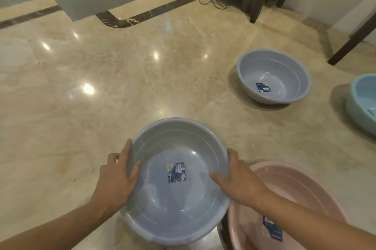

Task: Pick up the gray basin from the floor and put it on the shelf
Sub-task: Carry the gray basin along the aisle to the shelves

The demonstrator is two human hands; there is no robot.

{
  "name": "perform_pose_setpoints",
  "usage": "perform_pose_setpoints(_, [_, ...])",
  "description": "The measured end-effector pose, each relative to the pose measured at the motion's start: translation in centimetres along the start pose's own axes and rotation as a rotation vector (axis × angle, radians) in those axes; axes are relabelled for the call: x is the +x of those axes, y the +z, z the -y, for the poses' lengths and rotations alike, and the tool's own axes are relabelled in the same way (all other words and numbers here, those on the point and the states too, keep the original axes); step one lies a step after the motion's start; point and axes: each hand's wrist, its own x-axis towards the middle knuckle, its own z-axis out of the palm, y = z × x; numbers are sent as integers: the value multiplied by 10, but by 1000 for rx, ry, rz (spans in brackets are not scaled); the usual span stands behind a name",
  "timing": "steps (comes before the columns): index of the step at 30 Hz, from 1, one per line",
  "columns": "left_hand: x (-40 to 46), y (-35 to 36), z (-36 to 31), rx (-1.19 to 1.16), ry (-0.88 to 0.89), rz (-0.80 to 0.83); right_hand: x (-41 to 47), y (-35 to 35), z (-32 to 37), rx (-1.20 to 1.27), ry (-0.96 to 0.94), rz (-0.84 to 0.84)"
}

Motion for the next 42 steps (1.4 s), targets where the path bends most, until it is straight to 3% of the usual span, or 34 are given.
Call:
perform_pose_setpoints(4, [-6, 1, 7, -6, -28, 55, -1, 7, 13, -110, 30, 28])
perform_pose_setpoints(9, [2, 5, 10, -189, 7, 155, 1, 12, 13, -230, 56, 9])
perform_pose_setpoints(16, [4, -14, 5, -225, 63, 51, -12, 8, 10, -54, -37, -22])
perform_pose_setpoints(19, [-13, -48, -15, -213, 53, 39, -44, -12, 27, 146, -24, 7])
perform_pose_setpoints(26, [-91, -169, -122, -207, 90, 148, -178, -110, 79, 454, 69, -39])
perform_pose_setpoints(32, [-152, -263, -248, -172, 162, 267, -300, -227, 108, 452, 158, -142])
perform_pose_setpoints(42, [-233, -308, -421, -62, 251, 402, -460, -365, 85, 523, 436, -263])
